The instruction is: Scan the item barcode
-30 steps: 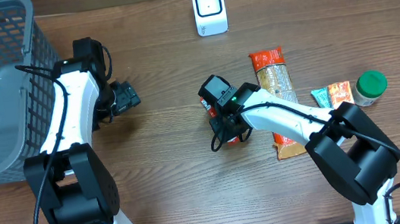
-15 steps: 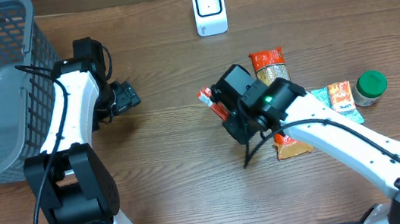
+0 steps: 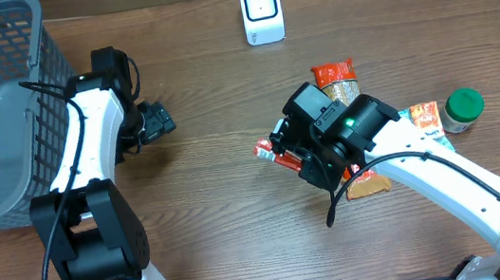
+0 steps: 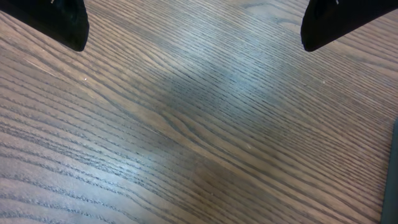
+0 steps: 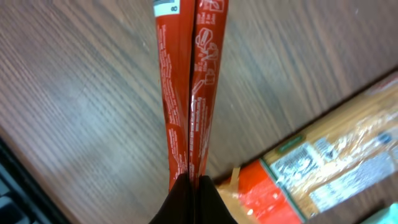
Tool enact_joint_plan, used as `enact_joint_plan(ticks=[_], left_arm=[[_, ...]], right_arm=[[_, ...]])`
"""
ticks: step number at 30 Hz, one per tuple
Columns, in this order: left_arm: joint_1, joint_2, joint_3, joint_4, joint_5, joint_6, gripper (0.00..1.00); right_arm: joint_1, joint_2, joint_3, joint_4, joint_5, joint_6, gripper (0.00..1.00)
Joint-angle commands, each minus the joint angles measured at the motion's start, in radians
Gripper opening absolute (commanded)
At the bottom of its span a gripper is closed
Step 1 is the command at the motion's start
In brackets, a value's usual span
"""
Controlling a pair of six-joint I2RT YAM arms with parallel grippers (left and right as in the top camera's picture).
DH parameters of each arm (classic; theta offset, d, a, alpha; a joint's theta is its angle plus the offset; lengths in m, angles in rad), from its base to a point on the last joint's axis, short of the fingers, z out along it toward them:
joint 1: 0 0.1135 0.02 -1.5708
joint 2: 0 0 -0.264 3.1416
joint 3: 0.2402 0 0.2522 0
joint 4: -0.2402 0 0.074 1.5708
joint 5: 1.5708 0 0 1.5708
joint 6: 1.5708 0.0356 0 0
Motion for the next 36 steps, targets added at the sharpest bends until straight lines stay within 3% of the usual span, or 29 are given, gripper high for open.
enact_joint_plan(ticks=[1, 12, 25, 31, 36], left_arm=[[-0.003, -0.017, 0.002, 0.001, -0.005, 0.027, 1.00], [-0.003, -0.017, 0.002, 0.001, -0.005, 0.027, 1.00], [-0.003, -0.017, 0.002, 0.001, -0.005, 0.027, 1.00], [-0.003, -0.017, 0.002, 0.001, -0.005, 0.027, 1.00], [-0.003, -0.017, 0.002, 0.001, -0.005, 0.027, 1.00]], right_arm=[[-0.004, -0.027, -0.004, 0.043, -0.018, -0.035, 0.04], [-0.002, 0.087, -0.123, 0.247, -0.108, -0.061, 0.04], [-0.003, 0.273, -0.136, 0.402, -0.117, -0.061, 0.04], [-0.003, 0.273, -0.134, 0.410, -0.117, -0.033, 0.25], [-0.003, 0.265, -0.099, 0.398, -0.121, 0.027, 0.30]])
